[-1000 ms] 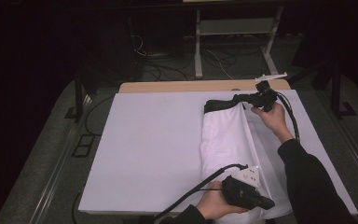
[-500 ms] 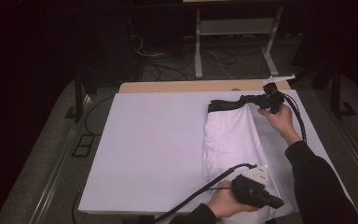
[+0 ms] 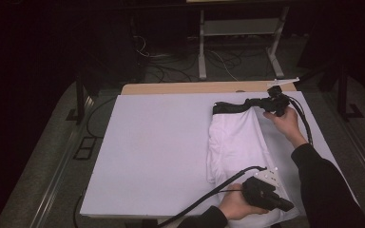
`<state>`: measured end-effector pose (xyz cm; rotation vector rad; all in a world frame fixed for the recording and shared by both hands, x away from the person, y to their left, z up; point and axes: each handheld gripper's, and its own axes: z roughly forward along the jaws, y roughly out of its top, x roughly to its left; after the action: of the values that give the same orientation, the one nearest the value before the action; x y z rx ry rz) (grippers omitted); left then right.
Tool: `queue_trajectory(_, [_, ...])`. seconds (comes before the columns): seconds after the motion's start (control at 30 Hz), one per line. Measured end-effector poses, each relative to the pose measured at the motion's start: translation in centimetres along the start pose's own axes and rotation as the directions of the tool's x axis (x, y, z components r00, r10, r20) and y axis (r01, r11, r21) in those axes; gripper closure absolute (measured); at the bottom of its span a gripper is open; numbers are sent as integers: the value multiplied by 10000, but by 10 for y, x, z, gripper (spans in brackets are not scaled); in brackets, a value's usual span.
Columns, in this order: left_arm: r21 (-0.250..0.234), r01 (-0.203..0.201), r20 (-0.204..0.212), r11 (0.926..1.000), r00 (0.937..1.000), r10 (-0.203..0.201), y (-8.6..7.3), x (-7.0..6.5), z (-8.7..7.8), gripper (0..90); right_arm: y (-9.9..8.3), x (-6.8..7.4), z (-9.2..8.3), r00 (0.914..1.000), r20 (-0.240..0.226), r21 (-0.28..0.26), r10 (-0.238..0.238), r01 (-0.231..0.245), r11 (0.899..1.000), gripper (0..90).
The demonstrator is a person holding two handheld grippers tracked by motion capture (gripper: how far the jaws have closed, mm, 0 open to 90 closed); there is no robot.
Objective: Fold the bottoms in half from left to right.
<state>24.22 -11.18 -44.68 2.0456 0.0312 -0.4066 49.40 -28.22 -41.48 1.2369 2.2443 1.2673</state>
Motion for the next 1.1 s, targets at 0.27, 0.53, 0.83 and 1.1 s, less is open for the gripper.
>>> queue_trajectory(0.27, [121,96,53,9999,9999,-96,2,5,11,877,0,-1,0,10000,15,127,-95,94,9999,858])
queue_trajectory(0.53, [251,423,-37,9988,9991,-423,0,11,18,871,-3,-5,0,9999,-24,259,98,-98,9996,857])
queue_trajectory(0.83, [-32,21,-1150,10000,9934,-25,1,2,16,537,-5,-3,-4,9986,12,189,533,-533,9984,618])
queue_trajectory(1.1, [-624,530,-1807,9966,9815,-635,2,5,0,244,-8,3,-11,9976,-369,111,590,-586,9982,308])
